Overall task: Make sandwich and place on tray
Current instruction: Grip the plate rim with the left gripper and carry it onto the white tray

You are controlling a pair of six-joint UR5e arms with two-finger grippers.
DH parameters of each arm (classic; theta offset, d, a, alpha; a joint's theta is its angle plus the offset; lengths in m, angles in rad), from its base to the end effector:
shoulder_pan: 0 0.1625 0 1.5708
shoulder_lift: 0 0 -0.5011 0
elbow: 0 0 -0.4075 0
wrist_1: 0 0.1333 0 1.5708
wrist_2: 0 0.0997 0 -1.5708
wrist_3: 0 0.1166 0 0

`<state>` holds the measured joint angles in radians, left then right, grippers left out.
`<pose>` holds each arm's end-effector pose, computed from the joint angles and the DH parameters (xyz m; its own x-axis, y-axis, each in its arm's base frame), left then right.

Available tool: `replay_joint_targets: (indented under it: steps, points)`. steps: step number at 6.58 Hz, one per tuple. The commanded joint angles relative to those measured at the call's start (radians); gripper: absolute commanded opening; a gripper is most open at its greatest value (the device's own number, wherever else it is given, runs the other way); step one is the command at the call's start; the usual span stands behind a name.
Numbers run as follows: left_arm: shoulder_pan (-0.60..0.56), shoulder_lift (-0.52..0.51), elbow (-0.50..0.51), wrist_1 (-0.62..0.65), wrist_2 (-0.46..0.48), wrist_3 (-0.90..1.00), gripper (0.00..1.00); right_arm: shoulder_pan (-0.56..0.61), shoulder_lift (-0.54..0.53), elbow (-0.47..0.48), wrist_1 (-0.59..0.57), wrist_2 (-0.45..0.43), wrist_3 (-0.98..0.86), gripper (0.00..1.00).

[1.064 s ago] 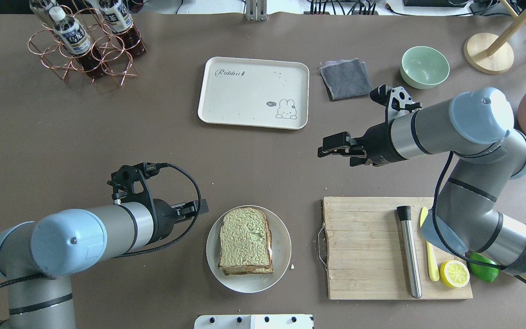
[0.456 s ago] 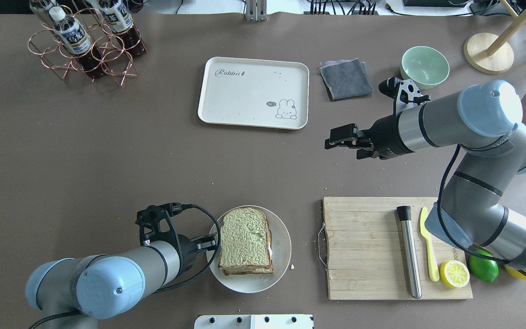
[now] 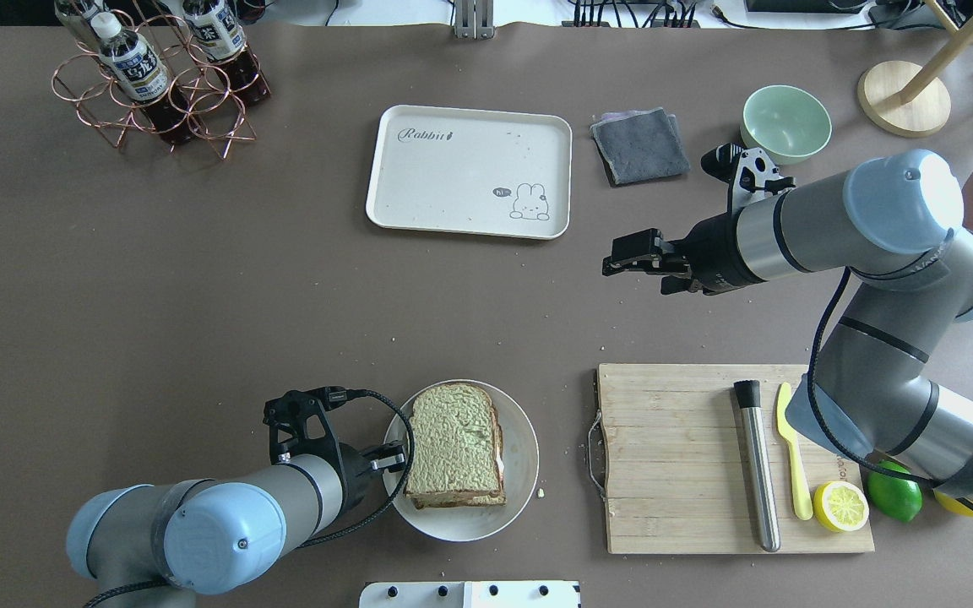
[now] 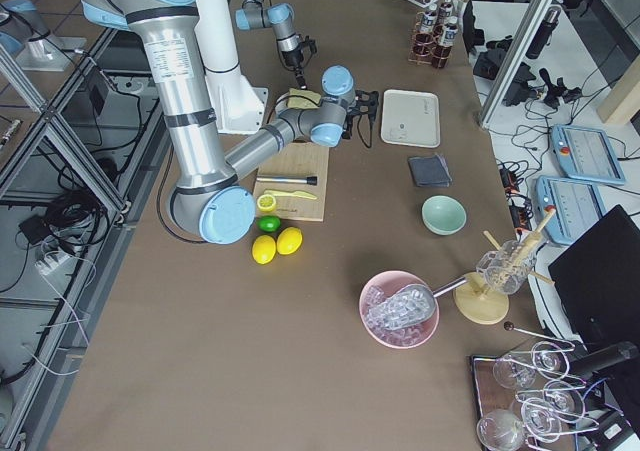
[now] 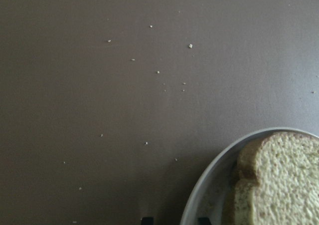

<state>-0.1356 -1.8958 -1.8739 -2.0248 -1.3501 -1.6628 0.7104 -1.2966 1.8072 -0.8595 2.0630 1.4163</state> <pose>0.6097 -0.2435 0.3633 0.4335 -0.1496 -0.8887 0.3648 0.9309 0.0212 -0.4204 -0.4648 0.3872 0.2927 0.0729 0.9534 -0.1953 0.9806 -0.0150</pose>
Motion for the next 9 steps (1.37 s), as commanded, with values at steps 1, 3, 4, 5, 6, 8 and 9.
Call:
replay_joint_targets:
  steps: [1, 3, 4, 5, 6, 8, 9]
  points:
    - [0.004, -0.037, 0.03, 0.0, 0.0, 0.0, 0.33, 0.0, 0.002, -0.002, -0.001, -0.006, 0.0, 0.99]
    - [0.002, -0.036, 0.029, 0.002, -0.003, 0.009, 0.0, 0.0, 0.003, -0.011, 0.0, -0.007, 0.0, 0.99]
    - [-0.008, -0.036, 0.019, 0.002, -0.014, 0.011, 0.0, 0.0, 0.005, -0.014, -0.001, -0.007, 0.0, 0.99]
    - [-0.012, -0.039, -0.002, 0.002, -0.02, 0.011, 0.0, 0.0, 0.008, -0.019, 0.0, -0.007, 0.0, 0.99]
    - [-0.048, -0.045, -0.042, 0.009, -0.085, 0.009, 0.0, 0.0, 0.01, -0.019, 0.0, -0.007, 0.0, 0.99]
    - [-0.113, -0.058, -0.063, 0.012, -0.113, 0.008, 0.0, 0.007, 0.005, -0.008, 0.0, 0.008, 0.0, 0.99]
    - [-0.154, -0.071, -0.051, 0.014, -0.113, 0.0, 0.0, 0.012, -0.003, 0.018, 0.0, 0.02, 0.001, 0.99]
